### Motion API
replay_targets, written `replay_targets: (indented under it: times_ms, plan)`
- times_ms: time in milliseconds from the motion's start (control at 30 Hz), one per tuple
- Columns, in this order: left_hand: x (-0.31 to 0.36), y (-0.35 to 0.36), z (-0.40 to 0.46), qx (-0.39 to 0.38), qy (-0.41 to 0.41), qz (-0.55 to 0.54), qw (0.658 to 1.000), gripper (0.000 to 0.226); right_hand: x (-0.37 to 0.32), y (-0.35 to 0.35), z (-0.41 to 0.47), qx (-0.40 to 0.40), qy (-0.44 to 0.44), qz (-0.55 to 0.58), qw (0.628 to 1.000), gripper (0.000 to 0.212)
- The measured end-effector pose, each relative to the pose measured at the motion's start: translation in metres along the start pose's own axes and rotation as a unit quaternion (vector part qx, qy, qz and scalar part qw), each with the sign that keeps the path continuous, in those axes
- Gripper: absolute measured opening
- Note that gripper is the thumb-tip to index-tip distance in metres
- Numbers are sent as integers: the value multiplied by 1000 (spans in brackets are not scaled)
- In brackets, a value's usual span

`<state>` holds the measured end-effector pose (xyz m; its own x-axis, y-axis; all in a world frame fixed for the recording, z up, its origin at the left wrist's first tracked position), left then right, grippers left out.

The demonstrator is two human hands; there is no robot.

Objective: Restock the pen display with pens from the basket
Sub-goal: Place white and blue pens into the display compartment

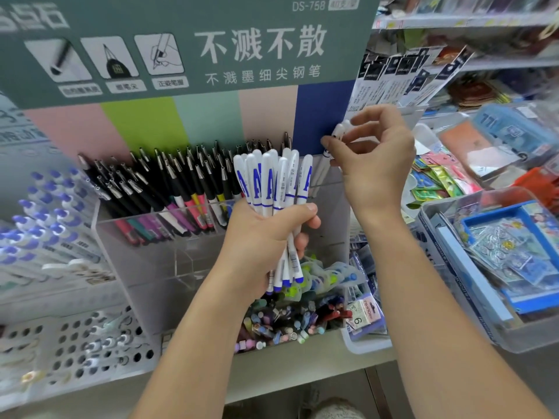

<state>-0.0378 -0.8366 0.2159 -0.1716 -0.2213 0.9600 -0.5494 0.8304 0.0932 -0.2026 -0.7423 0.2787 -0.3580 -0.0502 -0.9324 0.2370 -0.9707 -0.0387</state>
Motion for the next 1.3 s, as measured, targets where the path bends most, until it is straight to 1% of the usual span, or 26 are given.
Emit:
replay_targets:
  times_ms: [67, 133, 233, 300, 367, 400, 433, 467, 533, 667, 700, 800, 900, 1000, 1033, 1133, 1167, 1200, 1300]
  plan:
    - [-4, 1, -2, -11, -14, -22, 1000, 21, 3, 1, 2, 4, -2, -28, 1000, 28]
    - [-6, 3, -4, -22, -24, -30, 999, 15, 5, 0, 3, 4, 3, -43, 999, 24]
    - [-9, 5, -5, -25, -36, -30, 999, 9, 0, -6, -3, 11, 5, -36, 999, 19]
    - [-10, 7, -5, -22, -41, -31, 998, 8, -4, -15, -13, 29, 22, -26, 999, 22]
    - [-10, 9, -4, -17, -43, -28, 999, 8, -2, -19, -29, 23, 83, 2, 996, 36]
    - [-10, 10, -4, -16, -44, -25, 999, 8, 2, -16, -38, -7, 130, 22, 991, 41]
    - [-10, 11, -4, -18, -44, -20, 999, 8, 6, -9, -48, -50, 183, 45, 981, 40]
    - [-10, 13, -3, -24, -44, -13, 999, 7, 9, 0, -59, -93, 233, 78, 965, 34]
    - [-9, 17, -2, -35, -42, -8, 998, 4, 12, 13, -76, -143, 299, 157, 930, 20]
    - [-7, 20, -2, -26, -39, -25, 999, 3, 20, 19, -77, -146, 343, 226, 900, 20]
    - [-6, 20, -2, -20, -36, -31, 999, 4, 19, 18, -74, -141, 338, 235, 900, 16]
    - [-2, 20, -2, -11, -30, -69, 997, 10, 7, 7, -55, -125, 271, 221, 929, 6]
    - [1, 17, 0, 0, -31, -74, 997, 15, -7, 5, -43, -108, 235, 245, 934, 8]
    - [1, 12, 1, 25, -23, -39, 999, 7, -23, -1, -29, -88, 190, 255, 944, 10]
    - [-1, 9, 0, 35, -20, -21, 999, 6, -27, -9, -22, -65, 172, 275, 944, 10]
    - [-5, 1, -1, 55, -6, 22, 998, 7, -34, -44, 1, 45, 101, 332, 937, 12]
    - [-6, 0, -1, 58, -5, 20, 998, 8, -30, -51, 6, 67, 87, 327, 939, 12]
    - [-6, 0, -1, 59, -5, 12, 998, 8, -23, -50, 9, 70, 85, 308, 945, 12]
    - [-5, 2, -1, 54, -11, -12, 998, 10, 6, -27, 9, 25, 115, 206, 971, 13]
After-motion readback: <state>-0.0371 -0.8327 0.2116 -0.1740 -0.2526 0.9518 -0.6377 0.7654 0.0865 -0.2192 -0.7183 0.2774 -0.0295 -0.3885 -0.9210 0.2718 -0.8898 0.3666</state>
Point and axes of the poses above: each hand's wrist, its own z-axis towards the middle knuckle, its own y-axis out of the palm, x = y × z, the point moved 10 cm from there along z, towards the middle knuckle, and after that the axes turned 13 degrees about z, right-handed, at the moved point
